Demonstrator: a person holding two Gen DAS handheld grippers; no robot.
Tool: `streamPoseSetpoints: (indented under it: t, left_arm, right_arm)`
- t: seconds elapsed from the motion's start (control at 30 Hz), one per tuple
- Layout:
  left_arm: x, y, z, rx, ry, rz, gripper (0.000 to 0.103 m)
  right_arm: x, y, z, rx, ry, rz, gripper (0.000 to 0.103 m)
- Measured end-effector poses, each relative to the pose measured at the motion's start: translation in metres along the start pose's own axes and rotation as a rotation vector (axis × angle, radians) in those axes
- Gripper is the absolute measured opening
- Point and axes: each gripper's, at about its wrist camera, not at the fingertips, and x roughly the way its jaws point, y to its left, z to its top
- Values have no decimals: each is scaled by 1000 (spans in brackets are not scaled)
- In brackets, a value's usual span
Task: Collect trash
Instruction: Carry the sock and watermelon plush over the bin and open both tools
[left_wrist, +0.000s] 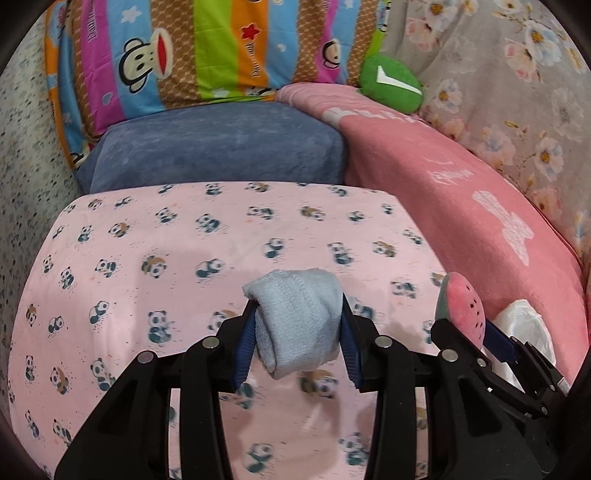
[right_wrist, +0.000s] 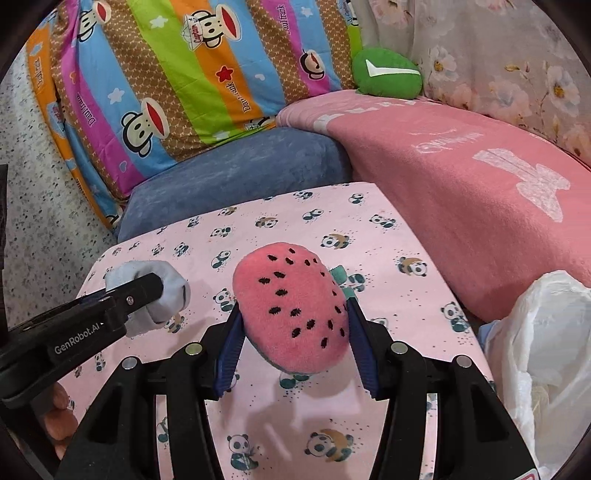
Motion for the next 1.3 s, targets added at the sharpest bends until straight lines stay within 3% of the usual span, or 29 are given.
streamPoseSetpoints:
  t: [0.8, 1.3]
  left_arm:
    - [-67, -200, -34, 250, -55, -147, 39]
    - [-70, -272, -58, 362, -26, -212, 39]
  right_arm:
    - [-138, -157, -16, 194, -170, -111, 52]
    - [-178, -229, -36, 302, -214, -189, 52]
